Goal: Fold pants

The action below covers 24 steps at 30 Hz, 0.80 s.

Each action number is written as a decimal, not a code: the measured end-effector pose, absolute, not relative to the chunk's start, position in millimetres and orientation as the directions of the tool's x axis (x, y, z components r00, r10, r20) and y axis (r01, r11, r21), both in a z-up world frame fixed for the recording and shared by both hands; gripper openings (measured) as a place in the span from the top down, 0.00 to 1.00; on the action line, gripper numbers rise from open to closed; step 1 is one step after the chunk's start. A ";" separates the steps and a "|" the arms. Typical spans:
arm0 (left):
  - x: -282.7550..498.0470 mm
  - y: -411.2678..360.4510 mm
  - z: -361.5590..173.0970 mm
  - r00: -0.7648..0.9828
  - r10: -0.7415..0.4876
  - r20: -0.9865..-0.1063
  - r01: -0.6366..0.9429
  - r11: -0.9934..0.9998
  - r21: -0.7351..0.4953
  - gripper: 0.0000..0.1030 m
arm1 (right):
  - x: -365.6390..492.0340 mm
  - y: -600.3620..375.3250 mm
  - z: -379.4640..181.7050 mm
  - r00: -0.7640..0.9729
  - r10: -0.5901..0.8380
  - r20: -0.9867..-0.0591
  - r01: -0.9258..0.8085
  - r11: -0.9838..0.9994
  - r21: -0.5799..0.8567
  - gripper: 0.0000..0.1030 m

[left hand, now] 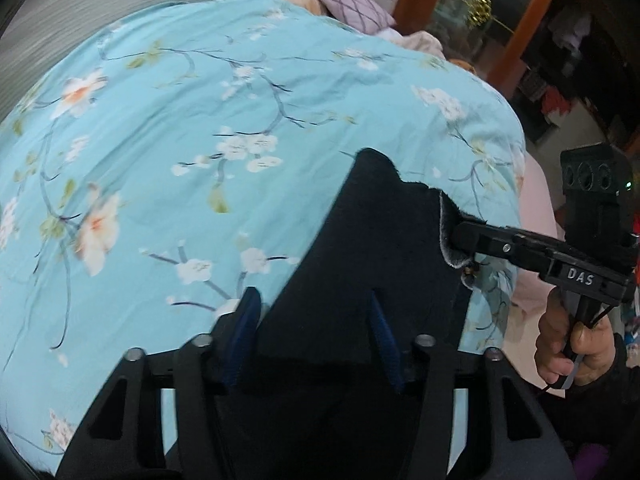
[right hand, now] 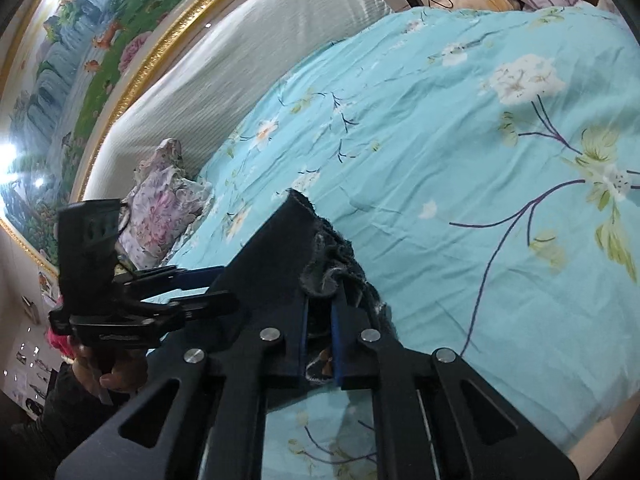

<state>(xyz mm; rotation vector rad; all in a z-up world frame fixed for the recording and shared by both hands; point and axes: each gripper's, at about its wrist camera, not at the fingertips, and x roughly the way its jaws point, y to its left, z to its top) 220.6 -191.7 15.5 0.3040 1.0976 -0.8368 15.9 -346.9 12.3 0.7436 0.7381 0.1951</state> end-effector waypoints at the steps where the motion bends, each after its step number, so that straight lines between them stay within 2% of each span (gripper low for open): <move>1: 218.6 -194.4 16.6 0.196 -0.443 -0.875 0.734 0.658 -0.168 0.60 | 11.5 -347.8 15.5 0.742 0.410 -0.531 0.081 0.731 0.678 0.91; 3: 215.0 -198.4 20.5 0.180 -0.454 -0.872 0.751 0.636 -0.176 0.64 | 4.1 -349.5 21.7 0.753 0.414 -0.511 0.069 0.723 0.687 0.92; 7: 211.4 -205.6 27.0 0.157 -0.453 -0.877 0.772 0.611 -0.177 0.63 | -13.6 -352.4 30.2 0.758 0.421 -0.498 0.053 0.721 0.691 0.92; 14: 222.7 -220.5 12.1 0.175 -0.394 -0.902 0.757 0.640 -0.132 0.58 | -11.1 -352.2 10.9 0.720 0.360 -0.594 0.147 0.757 0.637 0.92; 16: 222.9 -227.3 8.8 0.150 -0.403 -0.903 0.771 0.619 -0.148 0.56 | -10.9 -352.7 6.4 0.710 0.345 -0.614 0.169 0.762 0.625 0.88; 22: 226.6 -247.3 0.0 0.119 -0.399 -0.909 0.788 0.594 -0.158 0.50 | -11.8 -360.2 -2.6 0.715 0.382 -0.585 0.181 0.707 0.684 0.84; 24: 233.6 -249.1 -3.0 0.091 -0.416 -0.905 0.779 0.596 -0.196 0.50 | -12.1 -362.3 -5.5 0.714 0.395 -0.578 0.180 0.694 0.697 0.73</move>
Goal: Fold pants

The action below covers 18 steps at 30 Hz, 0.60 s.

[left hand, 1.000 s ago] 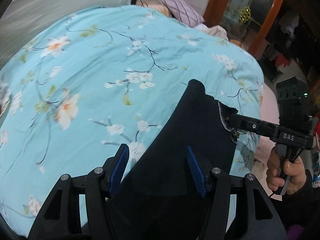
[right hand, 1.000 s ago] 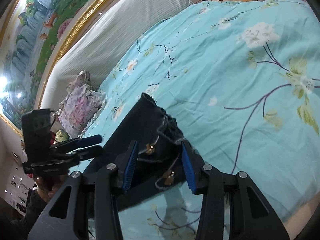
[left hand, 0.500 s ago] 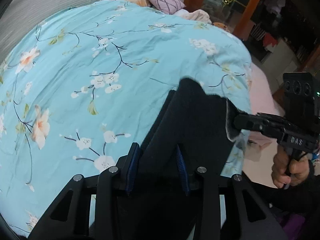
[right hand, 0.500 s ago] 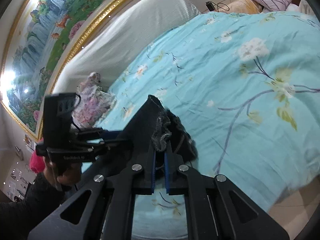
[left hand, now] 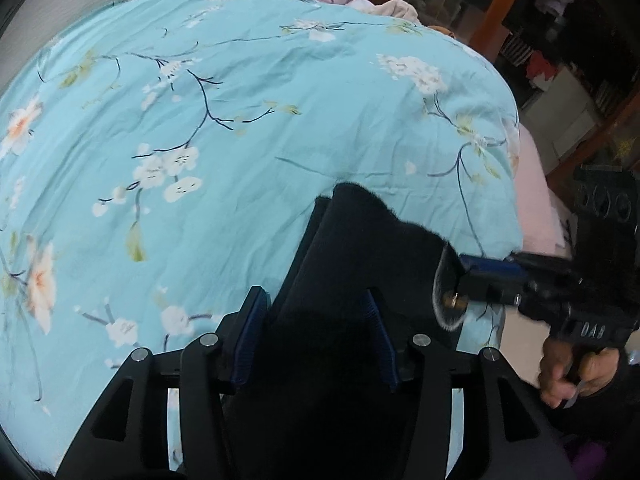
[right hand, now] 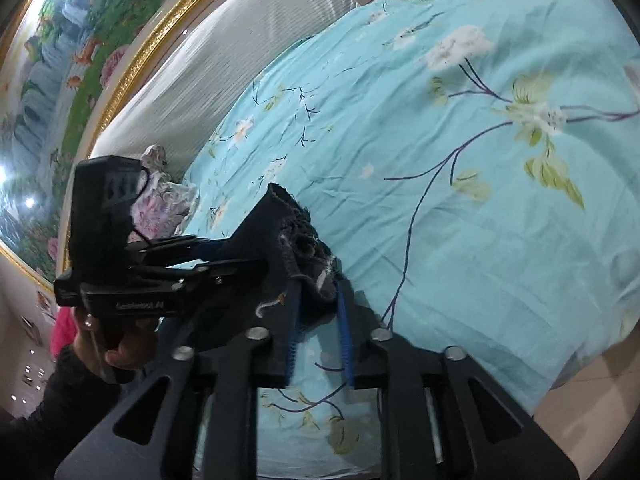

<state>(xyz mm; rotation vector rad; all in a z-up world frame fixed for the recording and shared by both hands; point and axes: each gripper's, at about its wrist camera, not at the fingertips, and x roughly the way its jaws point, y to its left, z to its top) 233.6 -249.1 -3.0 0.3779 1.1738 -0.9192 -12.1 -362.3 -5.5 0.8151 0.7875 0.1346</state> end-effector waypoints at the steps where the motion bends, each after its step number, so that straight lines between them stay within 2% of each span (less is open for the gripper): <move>1: 236.7 -249.2 -4.6 0.079 -0.425 -0.902 0.771 0.599 -0.215 0.50 | -12.3 -363.2 -6.8 0.714 0.397 -0.577 0.183 0.689 0.701 0.73; 5: 240.0 -248.1 -6.0 0.062 -0.458 -0.887 0.758 0.599 -0.256 0.53 | -15.8 -365.0 -7.7 0.731 0.430 -0.530 0.160 0.647 0.746 0.60; 9: 237.4 -246.0 -4.5 0.048 -0.497 -0.867 0.758 0.583 -0.292 0.74 | -13.0 -357.4 -7.2 0.735 0.416 -0.536 0.143 0.676 0.722 0.59; 10: 235.9 -244.0 -3.1 0.056 -0.502 -0.863 0.756 0.586 -0.291 0.78 | -12.2 -354.9 -5.9 0.736 0.410 -0.540 0.135 0.692 0.709 0.61; 12: 233.3 -238.7 0.1 0.067 -0.512 -0.857 0.756 0.587 -0.292 0.85 | -12.0 -353.3 -4.9 0.736 0.411 -0.538 0.133 0.692 0.709 0.78; 18: 220.7 -223.6 18.8 0.095 -0.574 -0.814 0.755 0.574 -0.317 0.89 | -21.1 -349.9 13.8 0.756 0.436 -0.488 0.067 0.690 0.720 0.83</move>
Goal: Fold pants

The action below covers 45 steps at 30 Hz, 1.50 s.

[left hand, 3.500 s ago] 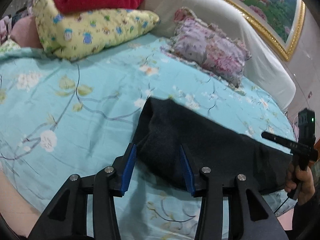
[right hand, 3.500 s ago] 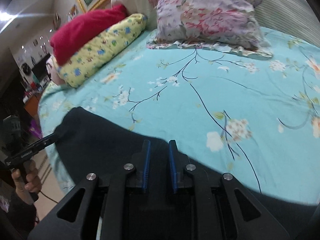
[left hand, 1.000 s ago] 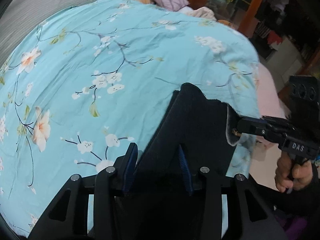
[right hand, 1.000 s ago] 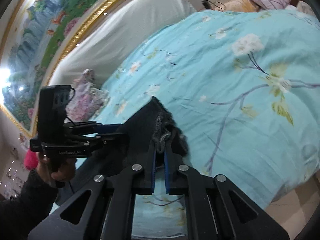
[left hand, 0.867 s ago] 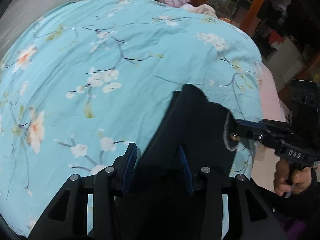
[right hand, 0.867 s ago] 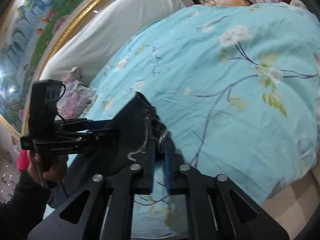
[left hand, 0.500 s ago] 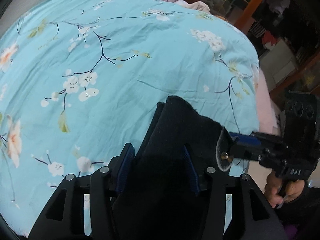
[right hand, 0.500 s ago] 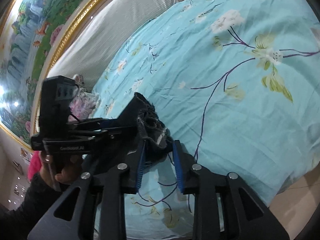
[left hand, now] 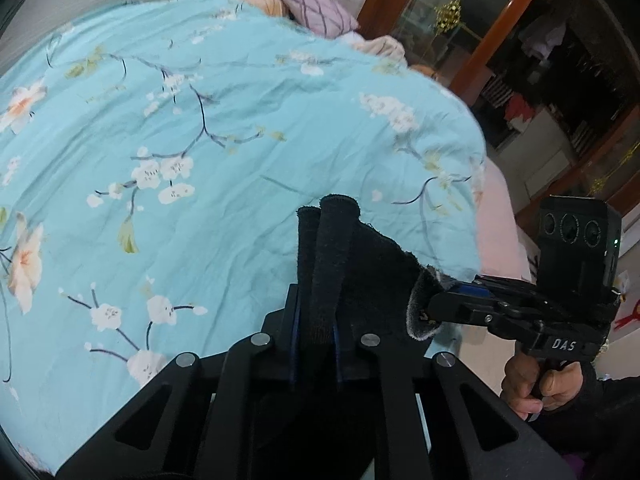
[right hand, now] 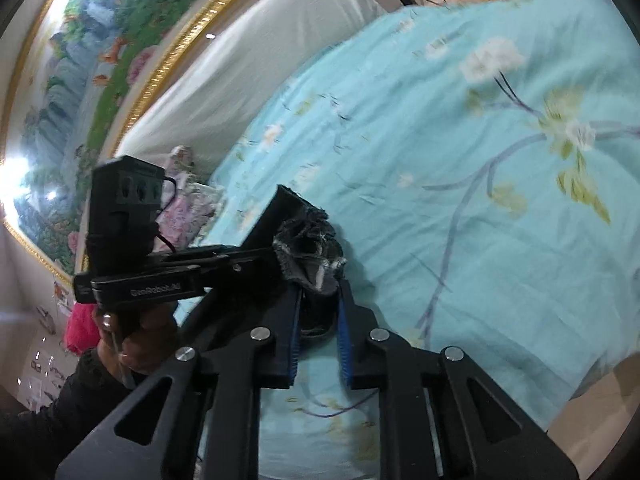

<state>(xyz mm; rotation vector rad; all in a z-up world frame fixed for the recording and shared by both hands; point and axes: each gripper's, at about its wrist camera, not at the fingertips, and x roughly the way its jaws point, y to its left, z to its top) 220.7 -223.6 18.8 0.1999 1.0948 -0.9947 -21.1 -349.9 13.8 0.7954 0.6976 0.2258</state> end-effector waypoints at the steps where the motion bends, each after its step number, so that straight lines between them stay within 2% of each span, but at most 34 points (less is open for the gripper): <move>1: 218.3 -220.4 23.0 0.101 -0.584 -0.805 0.755 0.572 -0.320 0.89 | -22.5 -348.5 18.3 0.761 0.436 -0.480 0.055 0.694 0.718 0.83; 5: 211.8 -201.9 41.3 0.127 -0.627 -0.769 0.752 0.567 -0.337 0.89 | -26.4 -339.7 39.7 0.777 0.457 -0.433 -0.012 0.699 0.715 0.84; 10: 197.1 -165.7 67.1 0.166 -0.687 -0.707 0.739 0.562 -0.372 0.90 | -27.4 -327.4 59.1 0.765 0.568 -0.303 -0.144 0.609 0.780 0.84; 15: 179.5 -120.2 83.0 0.216 -0.732 -0.646 0.703 0.576 -0.417 0.90 | -19.3 -302.8 65.7 0.675 0.725 -0.140 -0.290 0.434 0.853 0.85; 19: 164.9 -78.7 88.3 0.263 -0.743 -0.615 0.673 0.598 -0.435 0.90 | -8.3 -265.4 69.1 0.576 0.813 -0.085 -0.367 0.350 0.862 0.85; 25: 149.8 -19.7 75.6 0.308 -0.744 -0.593 0.600 0.635 -0.486 0.90 | 9.8 -208.4 59.0 0.451 0.888 -0.094 -0.399 0.294 0.869 0.85; 33: 141.5 25.6 31.4 0.319 -0.728 -0.606 0.502 0.673 -0.543 0.90 | 29.8 -164.8 23.1 0.337 0.933 -0.127 -0.340 0.246 0.908 0.85; 45: 139.0 49.0 -17.3 0.311 -0.701 -0.642 0.392 0.710 -0.585 0.91 | 39.7 -140.5 -6.5 0.277 0.924 -0.263 -0.284 0.340 0.897 0.85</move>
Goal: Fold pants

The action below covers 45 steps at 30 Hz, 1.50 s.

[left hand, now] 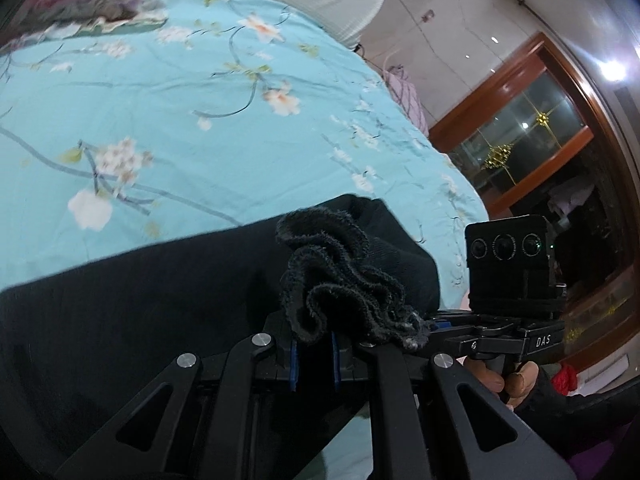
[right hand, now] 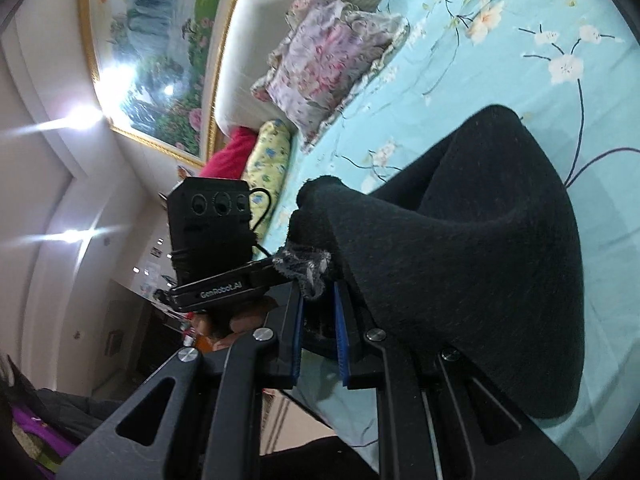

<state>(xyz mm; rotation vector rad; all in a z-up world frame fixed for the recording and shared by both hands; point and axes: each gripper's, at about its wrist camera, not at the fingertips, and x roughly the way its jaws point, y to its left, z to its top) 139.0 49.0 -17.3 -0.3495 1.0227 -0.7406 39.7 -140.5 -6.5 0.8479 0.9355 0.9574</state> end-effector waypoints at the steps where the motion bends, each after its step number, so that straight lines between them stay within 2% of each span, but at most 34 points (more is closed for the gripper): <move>1: 137.4 50.2 -19.0 0.313 -0.698 -0.644 0.385 0.713 -0.586 0.92 | 40.2 -139.3 -7.4 0.275 0.922 -0.272 -0.283 0.348 0.894 0.85; 10: 118.5 70.5 -34.7 0.354 -0.650 -0.673 0.297 0.760 -0.578 0.92 | 41.7 -135.9 -17.3 0.248 0.921 -0.300 -0.251 0.361 0.898 0.79; 18: 94.0 107.5 -30.4 0.440 -0.601 -0.667 0.214 0.791 -0.572 0.92 | 37.4 -125.0 -3.7 0.248 0.910 -0.332 -0.291 0.397 0.871 0.54; 21: 80.6 119.8 -28.1 0.474 -0.570 -0.671 0.168 0.807 -0.566 0.87 | 35.8 -118.8 4.5 0.242 0.908 -0.343 -0.313 0.407 0.858 0.50; 23: 71.0 126.5 -25.7 0.494 -0.550 -0.673 0.143 0.815 -0.561 0.85 | 34.4 -114.1 9.7 0.236 0.909 -0.344 -0.329 0.408 0.851 0.49; 25: 60.0 132.4 -22.3 0.517 -0.530 -0.672 0.119 0.822 -0.557 0.76 | 34.0 -108.0 16.6 0.229 0.909 -0.349 -0.351 0.412 0.841 0.48; 27: 51.9 137.1 -19.9 0.535 -0.512 -0.672 0.094 0.826 -0.555 0.73 | 35.0 -102.0 21.0 0.220 0.911 -0.349 -0.364 0.409 0.837 0.48; 33: 29.3 157.8 -18.6 0.573 -0.478 -0.665 0.016 0.818 -0.574 0.72 | 39.1 -83.7 31.9 0.186 0.921 -0.343 -0.406 0.390 0.826 0.48; 45: -23.3 202.2 -8.9 0.678 -0.331 -0.656 -0.147 0.814 -0.562 0.72 | 49.0 -37.0 46.6 0.116 0.922 -0.368 -0.480 0.377 0.792 0.45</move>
